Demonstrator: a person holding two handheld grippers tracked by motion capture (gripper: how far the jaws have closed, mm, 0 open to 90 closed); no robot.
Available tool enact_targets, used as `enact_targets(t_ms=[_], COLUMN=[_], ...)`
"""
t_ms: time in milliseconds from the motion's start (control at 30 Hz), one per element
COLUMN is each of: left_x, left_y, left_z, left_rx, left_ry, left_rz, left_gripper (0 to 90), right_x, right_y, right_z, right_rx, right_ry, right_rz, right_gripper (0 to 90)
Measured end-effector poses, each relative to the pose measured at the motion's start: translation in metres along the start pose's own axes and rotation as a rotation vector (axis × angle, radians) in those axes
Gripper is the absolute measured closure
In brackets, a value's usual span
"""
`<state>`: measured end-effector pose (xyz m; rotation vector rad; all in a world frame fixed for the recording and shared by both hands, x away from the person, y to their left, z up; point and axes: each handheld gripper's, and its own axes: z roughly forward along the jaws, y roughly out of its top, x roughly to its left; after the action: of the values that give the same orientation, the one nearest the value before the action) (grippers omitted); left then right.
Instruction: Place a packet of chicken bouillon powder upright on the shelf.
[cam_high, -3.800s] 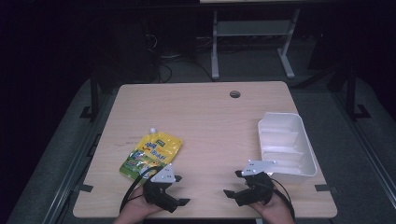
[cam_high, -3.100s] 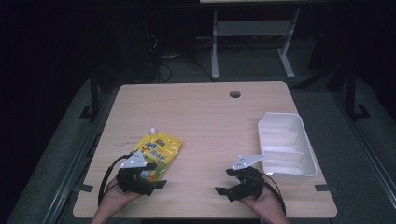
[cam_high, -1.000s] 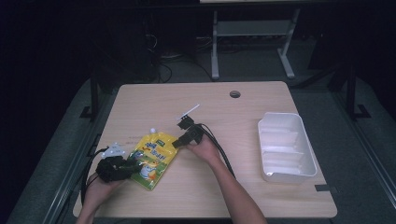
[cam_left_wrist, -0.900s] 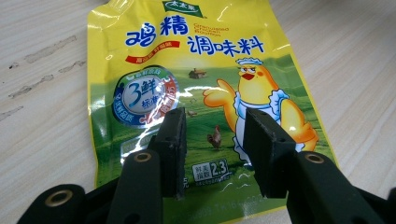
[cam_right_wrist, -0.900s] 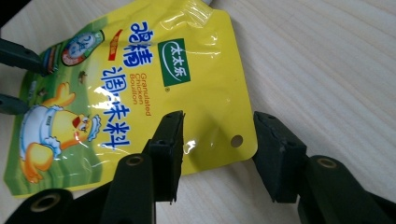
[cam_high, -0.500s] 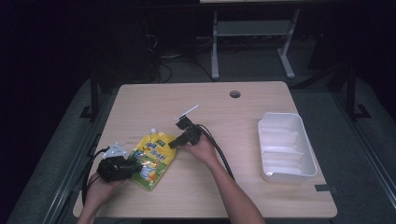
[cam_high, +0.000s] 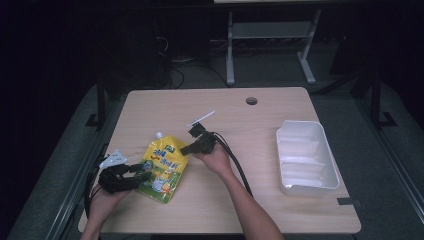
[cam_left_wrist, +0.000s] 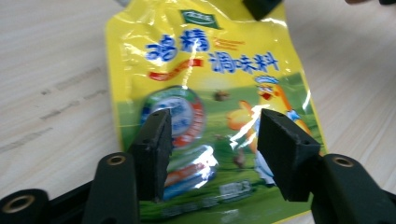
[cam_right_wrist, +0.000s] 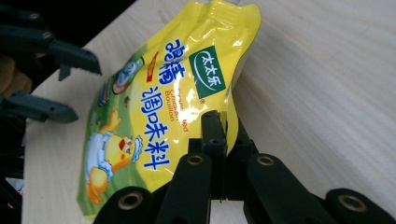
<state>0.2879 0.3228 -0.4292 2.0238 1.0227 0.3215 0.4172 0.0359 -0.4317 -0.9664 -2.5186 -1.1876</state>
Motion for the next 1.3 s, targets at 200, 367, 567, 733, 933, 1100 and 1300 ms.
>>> enact_targets(t_ms=[200, 367, 567, 733, 933, 1100, 1300], left_x=[0.006, 0.006, 0.005, 0.005, 0.003, -0.001, -0.002], left_y=[-0.003, -0.003, -0.003, -0.002, -0.001, 0.000, -0.001], left_z=[0.000, 0.001, 0.003, 0.003, 0.005, 0.009, 0.006], left_rx=[-0.006, -0.012, -0.014, -0.046, -0.065, -0.055, -0.079], left_ry=[-0.002, -0.004, -0.038, -0.100, -0.206, -0.277, -0.334], left_rz=[-0.038, -0.043, -0.044, -0.063, -0.065, -0.049, -0.028], left_gripper=[32.9, 29.0, 26.9, 22.6, 23.3, 33.9, 56.8], right_x=[0.011, 0.020, 0.034, 0.049, 0.069, 0.082, 0.088], right_y=[0.004, 0.007, 0.009, 0.011, 0.010, 0.009, 0.007], right_z=[-0.023, -0.038, -0.054, -0.065, -0.075, -0.081, -0.087], right_rx=[-0.037, -0.058, -0.076, -0.080, -0.081, -0.083, -0.092], right_ry=[-0.001, 0.002, 0.003, 0.016, 0.038, 0.067, 0.071], right_rz=[-0.047, -0.089, -0.155, -0.211, -0.286, -0.339, -0.363], right_gripper=[89.6, 89.6, 89.6, 89.6, 89.7, 89.7, 89.5])
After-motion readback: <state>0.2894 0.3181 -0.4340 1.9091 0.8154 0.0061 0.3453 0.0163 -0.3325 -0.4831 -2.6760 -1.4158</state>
